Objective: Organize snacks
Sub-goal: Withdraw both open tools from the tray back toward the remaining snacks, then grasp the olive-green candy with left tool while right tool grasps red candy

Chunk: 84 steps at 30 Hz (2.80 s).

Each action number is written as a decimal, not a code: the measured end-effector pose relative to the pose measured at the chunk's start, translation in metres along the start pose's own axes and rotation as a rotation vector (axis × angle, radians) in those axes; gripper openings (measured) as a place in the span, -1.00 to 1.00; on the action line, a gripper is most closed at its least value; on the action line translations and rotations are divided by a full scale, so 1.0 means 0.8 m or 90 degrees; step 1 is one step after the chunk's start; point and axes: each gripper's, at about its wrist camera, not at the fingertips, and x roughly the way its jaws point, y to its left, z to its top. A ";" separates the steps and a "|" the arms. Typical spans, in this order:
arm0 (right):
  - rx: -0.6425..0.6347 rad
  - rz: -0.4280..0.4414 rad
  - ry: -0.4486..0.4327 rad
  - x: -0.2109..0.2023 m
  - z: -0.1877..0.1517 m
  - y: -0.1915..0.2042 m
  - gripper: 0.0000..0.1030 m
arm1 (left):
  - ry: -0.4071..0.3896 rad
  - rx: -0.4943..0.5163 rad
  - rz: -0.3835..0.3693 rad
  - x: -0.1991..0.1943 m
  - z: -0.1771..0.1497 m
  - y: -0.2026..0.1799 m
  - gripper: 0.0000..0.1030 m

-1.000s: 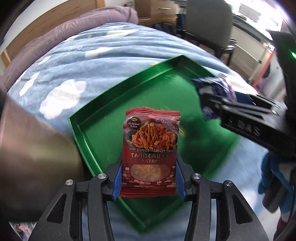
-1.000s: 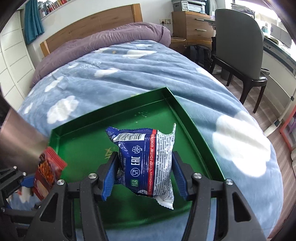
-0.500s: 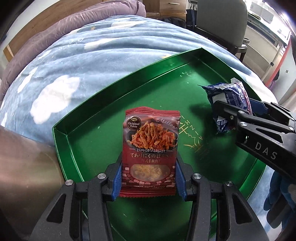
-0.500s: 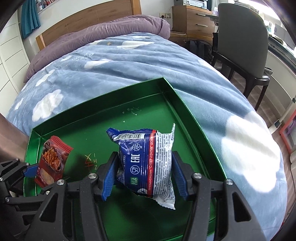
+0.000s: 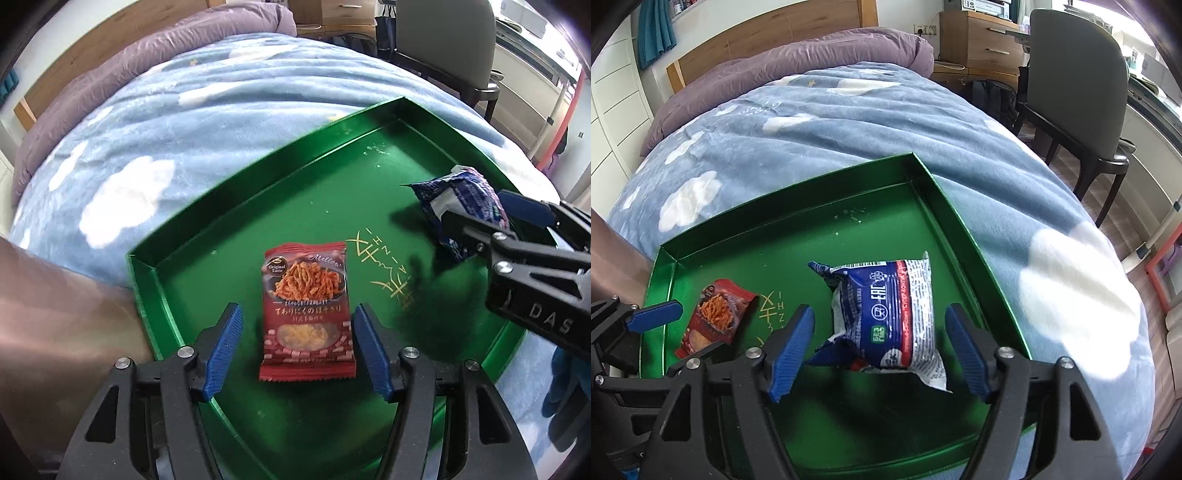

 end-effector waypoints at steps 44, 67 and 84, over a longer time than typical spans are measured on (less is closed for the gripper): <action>-0.101 0.165 -0.285 -0.440 -0.139 0.254 1.00 | -0.124 -0.226 0.201 -0.371 -0.392 0.350 0.16; -0.173 0.184 -0.110 -0.269 -0.207 0.420 1.00 | -0.016 -0.386 0.117 -0.250 -0.500 0.420 0.16; -0.141 0.156 -0.042 -0.114 -0.193 0.466 1.00 | 0.013 -0.508 0.060 -0.141 -0.467 0.441 0.16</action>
